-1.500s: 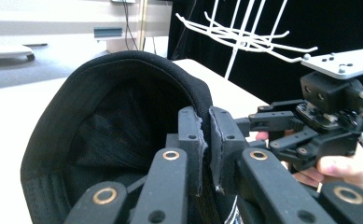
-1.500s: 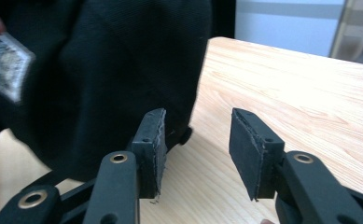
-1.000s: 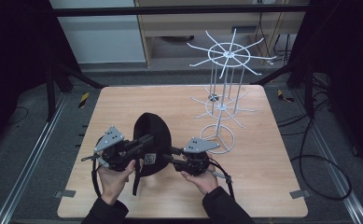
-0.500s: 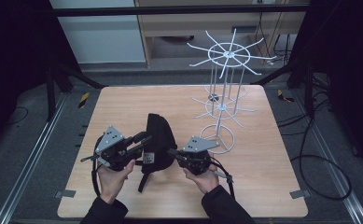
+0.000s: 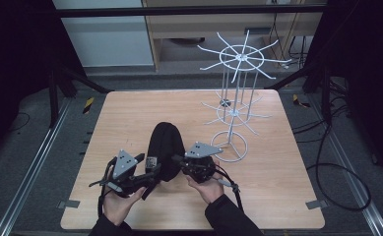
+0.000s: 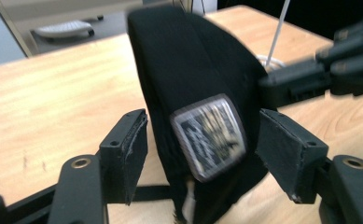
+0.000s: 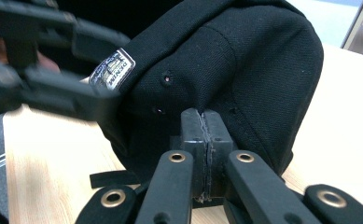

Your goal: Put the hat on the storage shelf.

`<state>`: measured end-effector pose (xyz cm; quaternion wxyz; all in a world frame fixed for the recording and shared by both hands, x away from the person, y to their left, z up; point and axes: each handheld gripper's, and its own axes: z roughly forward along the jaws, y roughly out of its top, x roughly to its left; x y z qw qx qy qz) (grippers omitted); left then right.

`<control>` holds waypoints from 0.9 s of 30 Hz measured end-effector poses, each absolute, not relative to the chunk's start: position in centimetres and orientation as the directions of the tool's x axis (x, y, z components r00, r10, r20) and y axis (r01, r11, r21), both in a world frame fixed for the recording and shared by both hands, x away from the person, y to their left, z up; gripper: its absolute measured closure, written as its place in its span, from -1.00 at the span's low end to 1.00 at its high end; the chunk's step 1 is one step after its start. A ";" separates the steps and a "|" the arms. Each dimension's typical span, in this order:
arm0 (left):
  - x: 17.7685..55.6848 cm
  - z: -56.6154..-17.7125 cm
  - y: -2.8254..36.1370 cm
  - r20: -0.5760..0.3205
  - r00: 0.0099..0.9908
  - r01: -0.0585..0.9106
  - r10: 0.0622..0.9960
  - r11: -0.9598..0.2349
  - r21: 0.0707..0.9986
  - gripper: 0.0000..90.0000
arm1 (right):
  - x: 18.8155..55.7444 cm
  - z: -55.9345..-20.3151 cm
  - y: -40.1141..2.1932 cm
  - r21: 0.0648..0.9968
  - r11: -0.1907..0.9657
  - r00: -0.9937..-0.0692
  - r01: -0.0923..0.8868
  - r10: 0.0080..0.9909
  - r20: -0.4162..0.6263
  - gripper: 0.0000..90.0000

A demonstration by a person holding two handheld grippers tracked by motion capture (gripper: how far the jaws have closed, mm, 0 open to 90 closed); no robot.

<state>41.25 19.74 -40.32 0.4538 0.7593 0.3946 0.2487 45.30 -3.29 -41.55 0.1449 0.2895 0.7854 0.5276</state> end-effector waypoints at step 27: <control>42.1 -40.5 21.6 -0.065 0.602 0.369 0.796 -0.205 0.906 0.67 | 46.9 -44.2 -5.2 0.913 0.294 -0.771 0.284 0.635 0.035 0.36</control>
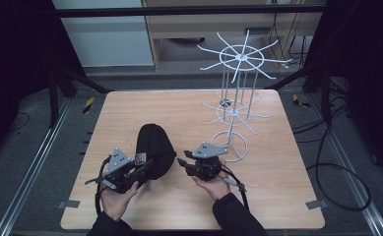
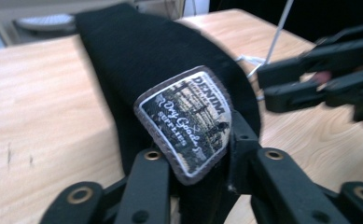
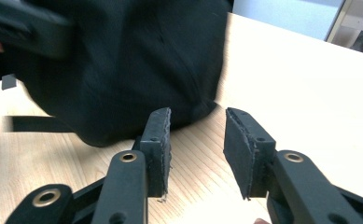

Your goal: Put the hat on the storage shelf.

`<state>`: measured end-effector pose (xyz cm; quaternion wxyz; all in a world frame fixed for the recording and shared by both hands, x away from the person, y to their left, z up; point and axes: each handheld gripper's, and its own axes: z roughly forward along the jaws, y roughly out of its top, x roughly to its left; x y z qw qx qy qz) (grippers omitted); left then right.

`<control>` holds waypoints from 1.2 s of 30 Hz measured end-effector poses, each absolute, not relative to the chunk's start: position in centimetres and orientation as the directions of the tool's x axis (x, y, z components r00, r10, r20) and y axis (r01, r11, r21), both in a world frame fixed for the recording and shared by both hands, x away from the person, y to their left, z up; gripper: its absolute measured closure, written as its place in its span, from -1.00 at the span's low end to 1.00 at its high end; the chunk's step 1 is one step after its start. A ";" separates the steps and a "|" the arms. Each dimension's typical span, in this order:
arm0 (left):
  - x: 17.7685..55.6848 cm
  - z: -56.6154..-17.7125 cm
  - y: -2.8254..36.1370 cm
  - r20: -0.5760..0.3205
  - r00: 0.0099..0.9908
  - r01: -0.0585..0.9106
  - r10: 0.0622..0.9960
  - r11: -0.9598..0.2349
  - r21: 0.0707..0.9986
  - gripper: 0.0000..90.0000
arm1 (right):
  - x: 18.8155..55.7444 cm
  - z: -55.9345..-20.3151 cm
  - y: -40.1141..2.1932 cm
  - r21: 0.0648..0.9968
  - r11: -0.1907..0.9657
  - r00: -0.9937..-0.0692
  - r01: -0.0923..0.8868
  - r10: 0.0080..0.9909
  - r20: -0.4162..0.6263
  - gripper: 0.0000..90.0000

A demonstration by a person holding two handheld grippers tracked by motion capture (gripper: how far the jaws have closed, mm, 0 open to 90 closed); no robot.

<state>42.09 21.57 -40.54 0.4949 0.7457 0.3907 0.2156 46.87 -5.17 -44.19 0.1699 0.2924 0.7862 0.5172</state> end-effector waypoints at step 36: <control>42.9 -36.8 19.0 -0.088 0.726 0.307 0.682 -0.208 0.929 0.81 | 46.0 -43.0 -4.9 0.942 0.203 -0.877 0.269 0.455 0.152 0.92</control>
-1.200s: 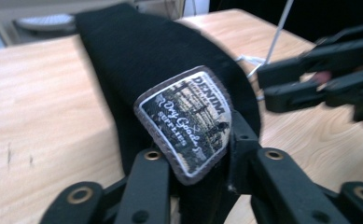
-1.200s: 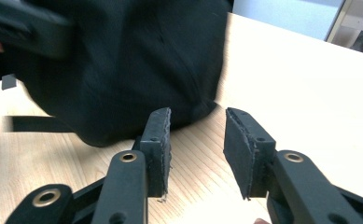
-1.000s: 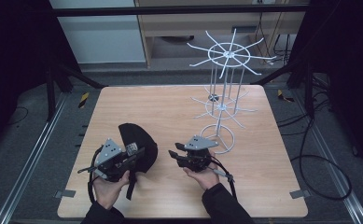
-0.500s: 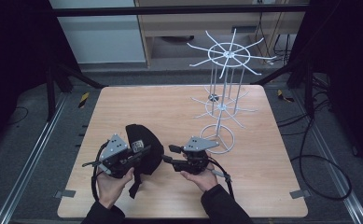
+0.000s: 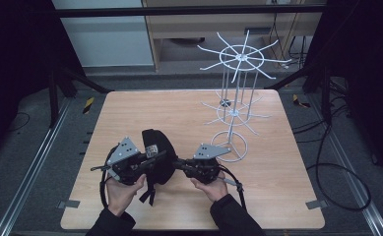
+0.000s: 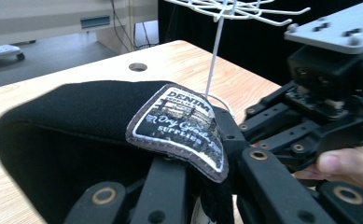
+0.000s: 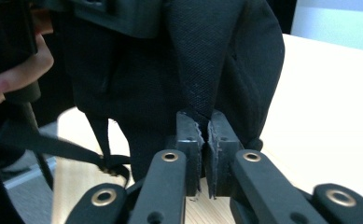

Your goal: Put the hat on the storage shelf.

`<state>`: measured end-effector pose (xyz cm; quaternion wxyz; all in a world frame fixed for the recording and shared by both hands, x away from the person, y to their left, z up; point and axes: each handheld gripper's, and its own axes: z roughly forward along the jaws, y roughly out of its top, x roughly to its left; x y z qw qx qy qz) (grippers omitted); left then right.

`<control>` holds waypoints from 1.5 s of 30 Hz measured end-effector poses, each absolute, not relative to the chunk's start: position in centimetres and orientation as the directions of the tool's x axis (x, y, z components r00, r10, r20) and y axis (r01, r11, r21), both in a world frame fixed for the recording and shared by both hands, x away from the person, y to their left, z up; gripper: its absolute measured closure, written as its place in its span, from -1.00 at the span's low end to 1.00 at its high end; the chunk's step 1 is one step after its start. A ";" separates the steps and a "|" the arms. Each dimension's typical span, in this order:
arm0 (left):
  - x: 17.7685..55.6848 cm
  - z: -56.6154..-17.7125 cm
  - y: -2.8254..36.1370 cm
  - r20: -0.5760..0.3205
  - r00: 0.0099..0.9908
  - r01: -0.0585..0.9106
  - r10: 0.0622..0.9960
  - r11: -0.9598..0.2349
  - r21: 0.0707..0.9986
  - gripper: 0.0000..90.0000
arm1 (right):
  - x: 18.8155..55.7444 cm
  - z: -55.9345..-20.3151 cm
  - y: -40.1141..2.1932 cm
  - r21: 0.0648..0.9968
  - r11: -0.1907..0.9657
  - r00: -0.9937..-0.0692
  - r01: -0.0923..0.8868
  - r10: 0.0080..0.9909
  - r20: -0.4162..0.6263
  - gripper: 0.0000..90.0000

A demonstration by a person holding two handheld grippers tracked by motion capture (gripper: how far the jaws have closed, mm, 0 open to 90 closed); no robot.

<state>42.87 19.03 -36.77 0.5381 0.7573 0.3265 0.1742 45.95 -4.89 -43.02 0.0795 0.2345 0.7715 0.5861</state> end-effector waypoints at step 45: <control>47.0 -46.0 32.8 -0.098 0.260 0.631 0.961 -0.092 0.771 -0.07 | 45.9 -42.8 -4.5 0.902 0.323 -0.776 0.286 0.631 0.020 0.31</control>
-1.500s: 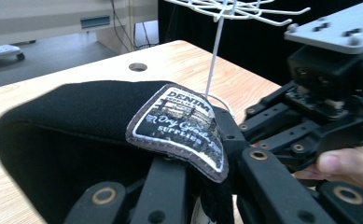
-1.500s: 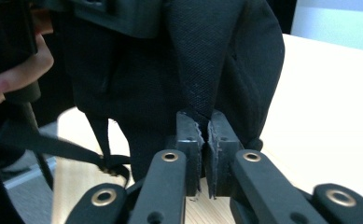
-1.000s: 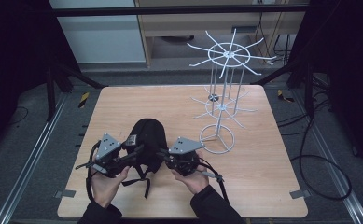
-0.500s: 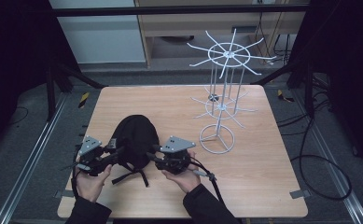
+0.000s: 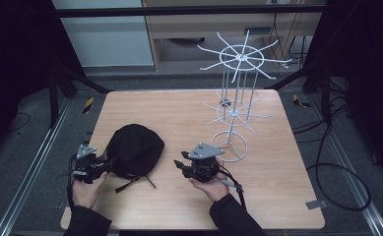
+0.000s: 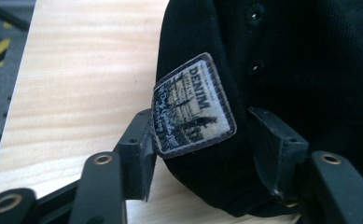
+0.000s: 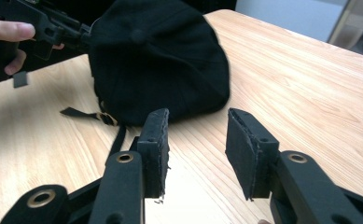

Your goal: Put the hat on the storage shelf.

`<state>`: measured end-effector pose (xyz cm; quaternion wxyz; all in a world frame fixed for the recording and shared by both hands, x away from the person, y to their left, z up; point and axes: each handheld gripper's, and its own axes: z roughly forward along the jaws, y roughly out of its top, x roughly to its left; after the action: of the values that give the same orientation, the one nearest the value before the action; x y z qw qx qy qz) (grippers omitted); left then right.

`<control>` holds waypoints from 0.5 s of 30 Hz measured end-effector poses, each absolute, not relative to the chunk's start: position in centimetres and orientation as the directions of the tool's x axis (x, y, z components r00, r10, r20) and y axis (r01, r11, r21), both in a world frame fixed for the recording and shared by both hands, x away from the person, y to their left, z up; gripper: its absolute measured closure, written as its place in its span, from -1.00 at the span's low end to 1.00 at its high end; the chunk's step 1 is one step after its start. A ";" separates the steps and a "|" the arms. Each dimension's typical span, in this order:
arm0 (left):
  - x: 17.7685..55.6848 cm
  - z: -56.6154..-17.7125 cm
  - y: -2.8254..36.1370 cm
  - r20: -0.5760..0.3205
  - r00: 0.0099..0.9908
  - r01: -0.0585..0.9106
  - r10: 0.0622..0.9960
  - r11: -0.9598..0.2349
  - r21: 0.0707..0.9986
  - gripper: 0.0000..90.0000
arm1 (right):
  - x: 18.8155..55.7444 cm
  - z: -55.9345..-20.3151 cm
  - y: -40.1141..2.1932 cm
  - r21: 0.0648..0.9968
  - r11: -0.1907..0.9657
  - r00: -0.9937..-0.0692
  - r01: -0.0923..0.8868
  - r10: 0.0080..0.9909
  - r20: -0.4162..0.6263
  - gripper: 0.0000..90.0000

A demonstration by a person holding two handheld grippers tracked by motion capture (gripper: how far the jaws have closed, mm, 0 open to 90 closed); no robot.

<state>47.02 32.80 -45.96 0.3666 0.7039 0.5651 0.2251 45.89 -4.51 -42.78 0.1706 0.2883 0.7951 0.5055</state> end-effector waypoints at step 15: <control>45.7 -43.6 32.6 -0.027 0.312 0.563 0.950 -0.162 0.811 -0.26 | 44.1 -43.3 -10.8 0.899 0.318 -0.733 0.302 0.681 0.005 0.24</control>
<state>45.67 32.65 -43.61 0.3758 0.7174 0.5271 0.2574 44.13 -10.76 -43.29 0.1917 0.3114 0.7888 0.4940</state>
